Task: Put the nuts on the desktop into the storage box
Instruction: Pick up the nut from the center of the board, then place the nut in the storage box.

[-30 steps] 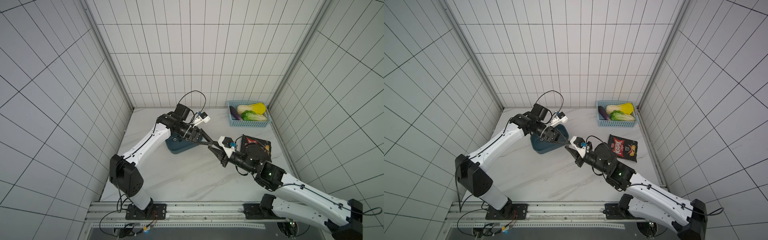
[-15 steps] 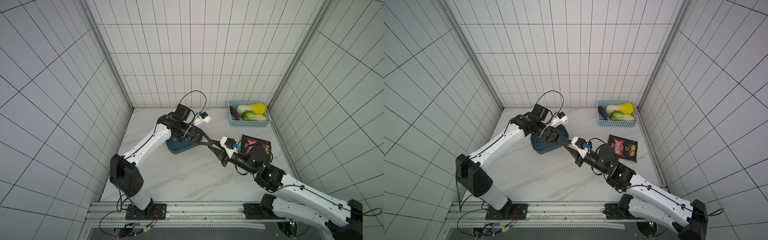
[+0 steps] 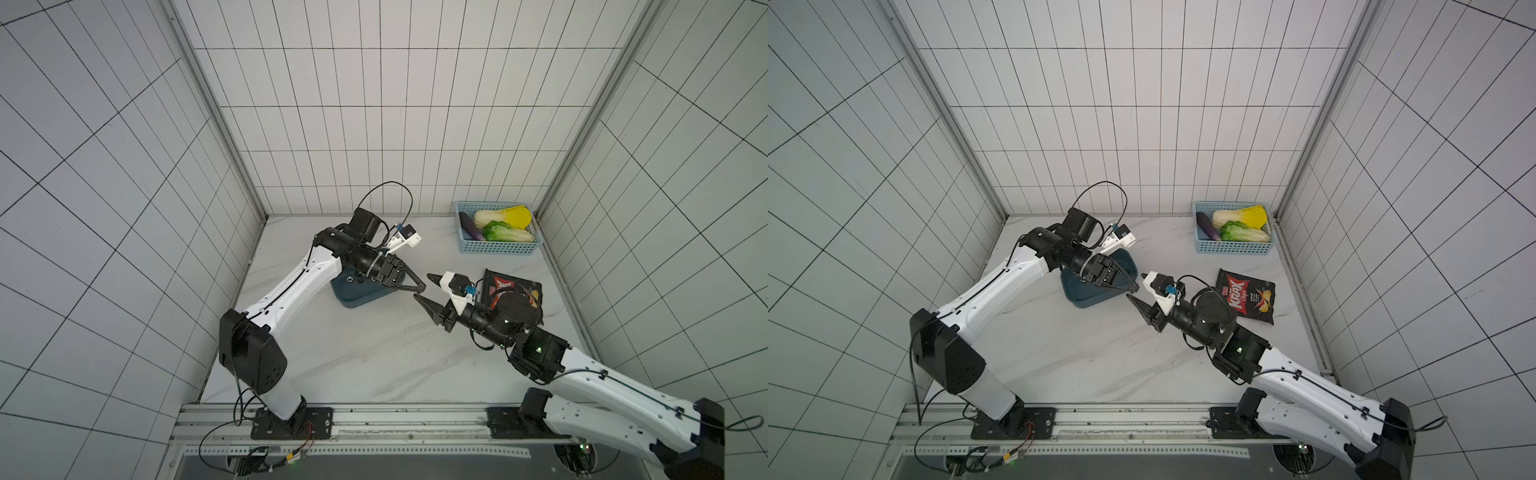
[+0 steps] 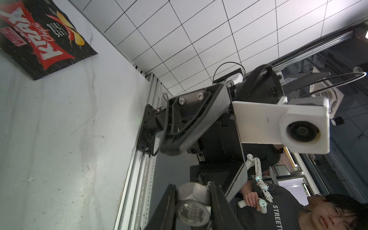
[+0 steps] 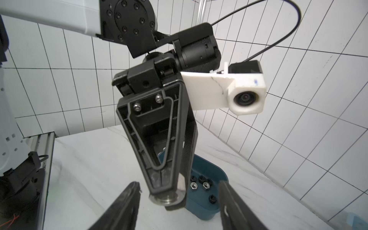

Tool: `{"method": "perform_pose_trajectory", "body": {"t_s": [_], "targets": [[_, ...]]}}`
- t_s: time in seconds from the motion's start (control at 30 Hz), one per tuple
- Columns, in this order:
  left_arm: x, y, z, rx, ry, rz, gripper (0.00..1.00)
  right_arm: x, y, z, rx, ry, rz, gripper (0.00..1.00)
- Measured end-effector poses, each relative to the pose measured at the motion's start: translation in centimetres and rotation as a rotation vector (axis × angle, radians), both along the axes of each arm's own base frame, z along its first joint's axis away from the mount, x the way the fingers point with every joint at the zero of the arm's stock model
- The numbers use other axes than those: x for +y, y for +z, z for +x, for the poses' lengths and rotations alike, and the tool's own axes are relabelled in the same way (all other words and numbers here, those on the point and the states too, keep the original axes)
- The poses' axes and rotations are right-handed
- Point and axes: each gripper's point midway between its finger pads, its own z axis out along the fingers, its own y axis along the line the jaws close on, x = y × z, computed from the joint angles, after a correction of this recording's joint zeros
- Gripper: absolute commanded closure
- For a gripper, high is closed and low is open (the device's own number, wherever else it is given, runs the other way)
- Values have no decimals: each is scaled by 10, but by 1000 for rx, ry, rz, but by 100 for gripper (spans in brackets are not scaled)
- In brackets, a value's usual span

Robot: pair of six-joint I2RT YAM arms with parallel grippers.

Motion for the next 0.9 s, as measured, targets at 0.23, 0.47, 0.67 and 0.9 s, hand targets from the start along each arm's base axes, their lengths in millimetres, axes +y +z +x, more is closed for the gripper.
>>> {"method": "perform_pose_trajectory", "body": {"t_s": [0.23,0.47,0.67,0.9], "targets": [[22,-16,43,-120,167,124,83,-6,-20,5,29,-44,-78,1],[42,-58,94,-279,355,369,81,-17,-45,16,73,-128,-173,1],[53,-123,161,-371,479,620,82,-26,-71,30,128,-228,-253,1],[57,-211,209,-409,490,854,84,-31,-96,39,203,-306,-301,1]]}}
